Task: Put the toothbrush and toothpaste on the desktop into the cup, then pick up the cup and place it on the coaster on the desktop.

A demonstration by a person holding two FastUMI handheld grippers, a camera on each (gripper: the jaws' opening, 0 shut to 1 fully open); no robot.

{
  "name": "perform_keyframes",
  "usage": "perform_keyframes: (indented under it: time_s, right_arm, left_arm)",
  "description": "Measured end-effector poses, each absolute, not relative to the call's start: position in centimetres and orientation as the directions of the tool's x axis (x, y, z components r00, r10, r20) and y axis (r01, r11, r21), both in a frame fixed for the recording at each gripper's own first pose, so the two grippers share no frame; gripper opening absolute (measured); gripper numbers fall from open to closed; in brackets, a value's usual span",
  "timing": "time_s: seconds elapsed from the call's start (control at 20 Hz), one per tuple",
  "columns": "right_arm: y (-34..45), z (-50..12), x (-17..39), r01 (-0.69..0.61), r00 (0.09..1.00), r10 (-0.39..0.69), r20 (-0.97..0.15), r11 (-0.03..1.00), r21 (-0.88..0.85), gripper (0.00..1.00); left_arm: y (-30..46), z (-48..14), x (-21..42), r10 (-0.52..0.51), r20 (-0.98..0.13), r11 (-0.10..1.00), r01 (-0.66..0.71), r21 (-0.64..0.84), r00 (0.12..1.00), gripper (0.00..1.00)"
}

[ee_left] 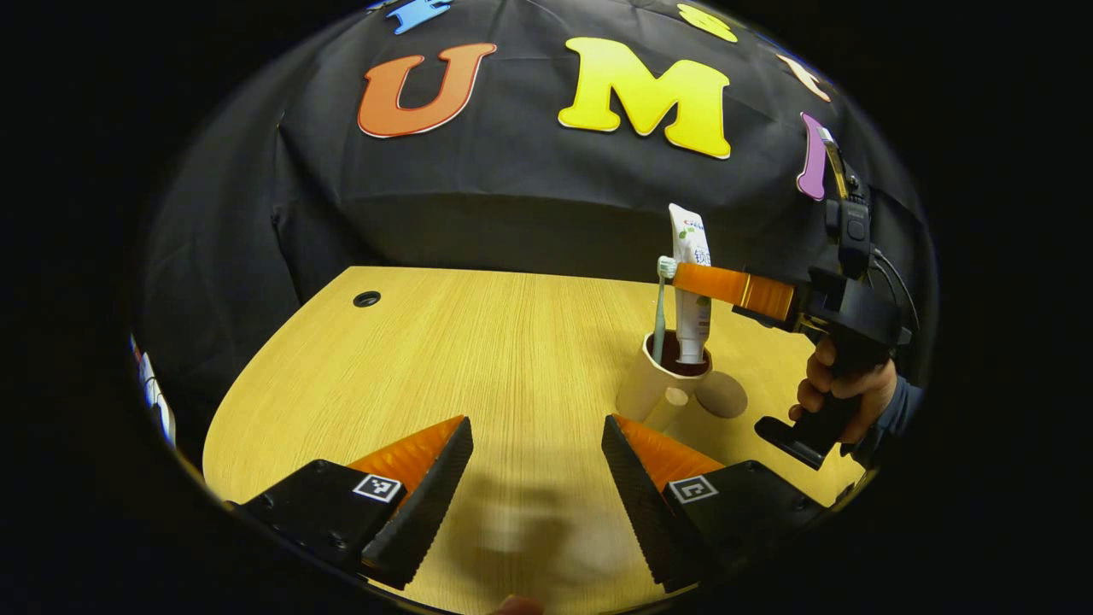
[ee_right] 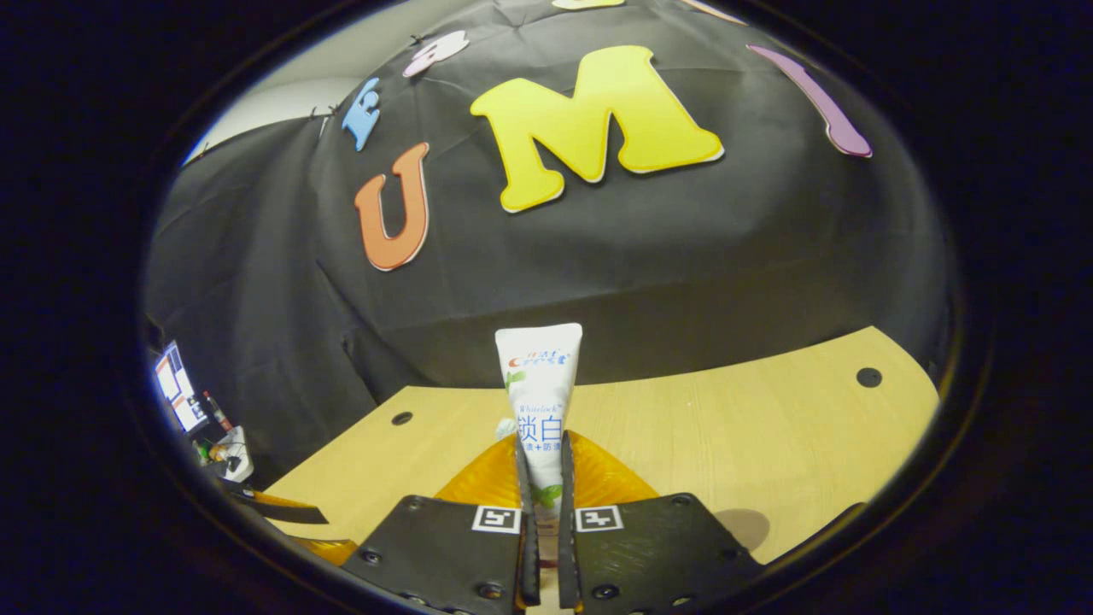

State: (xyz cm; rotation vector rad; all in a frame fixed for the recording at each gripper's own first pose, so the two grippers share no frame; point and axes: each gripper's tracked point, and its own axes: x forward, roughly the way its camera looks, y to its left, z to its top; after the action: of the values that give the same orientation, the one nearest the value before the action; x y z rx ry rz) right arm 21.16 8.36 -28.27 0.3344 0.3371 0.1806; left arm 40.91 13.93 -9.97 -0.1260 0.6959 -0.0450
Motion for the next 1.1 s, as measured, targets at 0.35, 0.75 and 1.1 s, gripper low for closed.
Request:
perform_keyframes:
  time_s: [0.35,0.75,1.1]
  right_arm:
    - [9.2,-30.3,20.8,-0.119,0.920,0.214,-0.328,0.951,0.286,0.10]
    - [9.0,-31.8,20.0,-0.096,0.914,0.175,-0.366,0.970,0.225,0.16]
    - [8.5,-32.3,18.1,-0.094,0.870,0.199,-0.451,0.965,0.244,0.26]
  left_arm:
    - [14.2,-10.9,40.0,-0.077,-0.666,0.990,-0.020,-0.137,0.742,0.97]
    - [13.9,-11.5,39.7,-0.080,-0.670,0.992,-0.009,-0.129,0.738,0.97]
    - [12.9,-11.3,39.3,-0.093,-0.664,0.991,0.005,-0.133,0.742,0.97]
